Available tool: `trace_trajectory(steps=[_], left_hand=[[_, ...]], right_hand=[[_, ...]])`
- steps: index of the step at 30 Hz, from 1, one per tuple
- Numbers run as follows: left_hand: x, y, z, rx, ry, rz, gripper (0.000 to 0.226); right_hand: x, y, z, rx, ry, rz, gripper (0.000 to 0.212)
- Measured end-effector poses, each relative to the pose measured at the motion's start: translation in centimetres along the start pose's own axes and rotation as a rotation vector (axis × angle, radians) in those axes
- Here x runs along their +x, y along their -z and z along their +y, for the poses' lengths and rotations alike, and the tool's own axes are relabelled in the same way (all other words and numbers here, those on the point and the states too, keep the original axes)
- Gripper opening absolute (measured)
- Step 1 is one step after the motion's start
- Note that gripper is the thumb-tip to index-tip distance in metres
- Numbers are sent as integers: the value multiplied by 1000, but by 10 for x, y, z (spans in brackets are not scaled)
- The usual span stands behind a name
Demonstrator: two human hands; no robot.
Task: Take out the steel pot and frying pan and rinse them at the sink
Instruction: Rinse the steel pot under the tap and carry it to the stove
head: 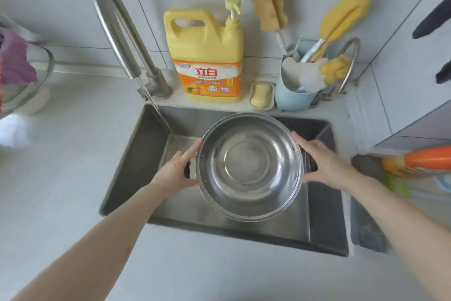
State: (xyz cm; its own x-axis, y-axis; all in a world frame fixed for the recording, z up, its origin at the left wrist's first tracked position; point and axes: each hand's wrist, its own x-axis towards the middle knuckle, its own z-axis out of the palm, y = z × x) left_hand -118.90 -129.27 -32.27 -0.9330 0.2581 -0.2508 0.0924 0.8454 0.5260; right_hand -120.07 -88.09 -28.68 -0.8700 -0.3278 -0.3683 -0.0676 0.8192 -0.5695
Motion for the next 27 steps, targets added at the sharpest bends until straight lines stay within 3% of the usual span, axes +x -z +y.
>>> trace_trajectory(steps=[7, 23, 27], left_hand=[[41, -59, -41, -46, 102, -271, 126], [61, -98, -59, -86, 236, -418, 122], [59, -94, -53, 12, 259, -416, 105]], right_hand=[[36, -46, 41, 158, -73, -177, 115], [79, -106, 93, 127, -211, -269, 121], [78, -111, 105, 167, -213, -261, 122]])
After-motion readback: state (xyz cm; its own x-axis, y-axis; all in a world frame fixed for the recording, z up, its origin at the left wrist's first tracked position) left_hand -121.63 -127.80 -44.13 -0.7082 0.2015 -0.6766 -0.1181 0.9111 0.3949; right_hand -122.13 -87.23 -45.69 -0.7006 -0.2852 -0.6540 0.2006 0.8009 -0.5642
